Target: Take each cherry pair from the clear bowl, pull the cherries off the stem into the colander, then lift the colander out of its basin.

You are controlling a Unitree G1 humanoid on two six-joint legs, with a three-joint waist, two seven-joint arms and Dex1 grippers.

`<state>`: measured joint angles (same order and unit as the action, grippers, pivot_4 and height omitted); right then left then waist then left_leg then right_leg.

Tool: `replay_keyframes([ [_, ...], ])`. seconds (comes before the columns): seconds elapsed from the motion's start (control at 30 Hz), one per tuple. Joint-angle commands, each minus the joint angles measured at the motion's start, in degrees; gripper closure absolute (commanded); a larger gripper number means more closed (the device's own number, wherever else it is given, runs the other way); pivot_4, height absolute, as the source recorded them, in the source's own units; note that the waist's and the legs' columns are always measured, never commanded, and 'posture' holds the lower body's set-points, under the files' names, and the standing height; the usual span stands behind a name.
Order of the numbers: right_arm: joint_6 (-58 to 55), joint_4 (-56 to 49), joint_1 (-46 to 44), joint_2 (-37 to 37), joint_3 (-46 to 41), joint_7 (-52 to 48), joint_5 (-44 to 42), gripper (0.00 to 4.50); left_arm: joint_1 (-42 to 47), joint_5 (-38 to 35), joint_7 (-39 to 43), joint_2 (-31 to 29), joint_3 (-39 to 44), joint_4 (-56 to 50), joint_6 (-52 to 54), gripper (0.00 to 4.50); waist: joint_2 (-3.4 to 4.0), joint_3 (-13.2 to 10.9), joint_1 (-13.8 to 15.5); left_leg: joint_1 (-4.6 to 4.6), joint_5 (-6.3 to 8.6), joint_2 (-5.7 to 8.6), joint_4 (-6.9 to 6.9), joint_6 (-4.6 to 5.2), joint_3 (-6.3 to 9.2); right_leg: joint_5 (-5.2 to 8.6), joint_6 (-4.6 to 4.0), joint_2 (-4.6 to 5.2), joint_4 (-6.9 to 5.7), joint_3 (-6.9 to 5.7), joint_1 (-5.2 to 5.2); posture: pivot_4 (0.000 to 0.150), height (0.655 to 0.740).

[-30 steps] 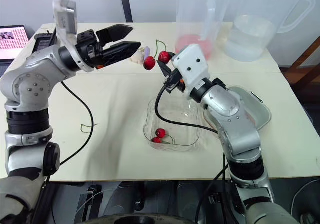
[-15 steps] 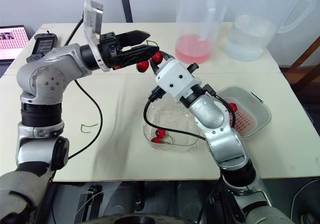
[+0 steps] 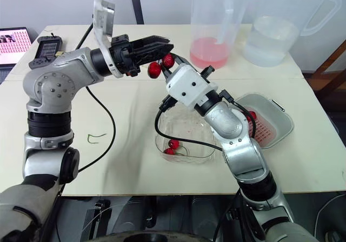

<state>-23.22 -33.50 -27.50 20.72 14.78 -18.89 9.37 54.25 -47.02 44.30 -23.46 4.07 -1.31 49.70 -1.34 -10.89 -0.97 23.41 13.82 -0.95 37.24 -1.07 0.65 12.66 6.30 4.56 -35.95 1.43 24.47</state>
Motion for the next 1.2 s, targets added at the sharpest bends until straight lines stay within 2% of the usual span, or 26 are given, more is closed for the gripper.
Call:
replay_keyframes([
  [0.03,1.05,-1.07,-1.02,-0.82,-0.99,-0.02,0.45,3.32,1.61,-1.47,-0.17,0.02,1.90,-2.37,-0.27,4.44,0.00,0.00,-0.01,0.00,0.00,0.00,0.00,0.00,0.00,0.00,0.00,0.00,0.00,0.00,0.00,0.150,0.7400],
  [0.23,0.70,-1.35,-0.65,-1.06,-1.20,-0.35,0.65,3.32,1.56,-1.97,-0.49,-0.01,1.88,-2.50,-0.27,4.44,0.00,0.00,0.02,0.00,0.00,0.00,0.00,0.00,0.00,0.00,0.00,0.00,0.00,0.00,0.00,0.150,0.7400],
  [0.33,0.00,-1.73,-0.22,-1.36,-1.65,-0.79,-0.21,2.26,1.49,-2.02,-0.53,-0.05,1.71,-2.62,-0.32,4.50,0.00,0.00,0.02,0.00,0.00,0.00,0.00,0.00,0.00,0.00,0.00,0.00,0.01,0.00,0.00,0.150,0.7400],
  [0.43,-2.09,-2.16,0.87,-1.41,-3.63,-1.91,-2.22,0.87,1.41,-1.88,-0.45,-0.09,1.59,-2.61,-0.47,4.50,0.00,0.00,0.03,0.00,0.00,0.00,0.00,0.00,0.00,0.00,0.00,0.00,0.01,0.00,0.00,0.150,0.7400],
  [0.47,-3.07,-2.37,1.52,-1.76,-4.80,-2.16,-3.56,0.25,1.37,-1.77,-0.44,-0.04,1.53,-2.56,-0.57,4.50,0.00,0.00,0.04,0.00,0.00,0.00,0.00,0.00,0.00,0.00,0.00,0.00,0.01,0.00,0.00,0.150,0.7400],
  [0.5,-3.68,-2.63,2.10,-1.91,-6.06,-2.74,-5.13,0.07,1.30,-1.60,-0.45,0.03,1.43,-2.53,-0.70,4.50,0.00,0.00,0.06,0.00,0.00,0.00,0.00,0.00,0.00,0.00,0.00,0.00,0.01,0.00,0.00,0.150,0.7400],
  [0.53,-5.10,-3.09,2.70,-2.38,-8.12,-4.09,-8.59,0.07,1.19,-1.44,-0.40,0.09,1.28,-2.60,-0.82,4.50,0.00,0.00,0.15,0.00,0.00,0.00,0.00,0.00,0.00,0.00,0.00,0.00,0.01,0.00,0.00,0.150,0.7400],
  [0.63,-17.39,-4.51,2.60,-5.18,-19.89,-9.96,-29.95,0.07,0.89,-1.60,-0.02,-0.06,1.39,-2.81,-0.85,4.50,0.00,0.00,0.15,0.01,0.00,0.00,0.00,0.00,0.01,0.00,0.00,0.00,0.03,0.00,-0.02,0.150,0.7400],
  [0.73,-29.82,-3.34,-0.53,-1.46,-29.40,-13.97,-48.06,0.07,0.40,-2.19,1.66,-0.85,1.16,-3.29,-0.31,4.50,0.02,-0.01,0.15,0.01,0.00,-0.01,0.01,0.00,0.02,-0.01,0.00,0.01,0.02,0.00,-0.04,0.150,0.7400],
  [0.8,-36.09,-1.94,-2.20,2.24,-32.85,-15.59,-57.13,0.07,-0.04,-2.63,3.40,-1.69,0.77,-3.84,0.33,4.50,0.02,-0.01,0.11,0.00,0.00,-0.01,-0.01,0.00,0.03,0.00,-0.01,0.02,0.03,-0.01,-0.04,0.150,0.7400],
  [0.97,-43.52,2.91,-3.57,9.31,-34.58,-17.22,-68.31,0.07,-1.56,-4.22,8.81,-4.81,-1.04,-6.61,3.18,4.50,0.02,-0.02,-0.11,-0.04,0.00,-0.02,-0.11,0.01,0.04,0.14,-0.25,-0.01,0.03,-0.02,-0.04,0.150,0.7400],
  [1.2,-43.61,7.13,-7.30,7.84,-32.16,-13.21,-76.30,0.07,-2.59,-6.45,10.17,-5.51,-1.00,-8.83,5.92,4.50,0.03,-0.02,-0.05,-0.01,0.00,-0.02,-0.06,0.01,0.03,0.15,-0.26,-0.01,0.07,-0.01,-0.03,0.150,0.7400],
])
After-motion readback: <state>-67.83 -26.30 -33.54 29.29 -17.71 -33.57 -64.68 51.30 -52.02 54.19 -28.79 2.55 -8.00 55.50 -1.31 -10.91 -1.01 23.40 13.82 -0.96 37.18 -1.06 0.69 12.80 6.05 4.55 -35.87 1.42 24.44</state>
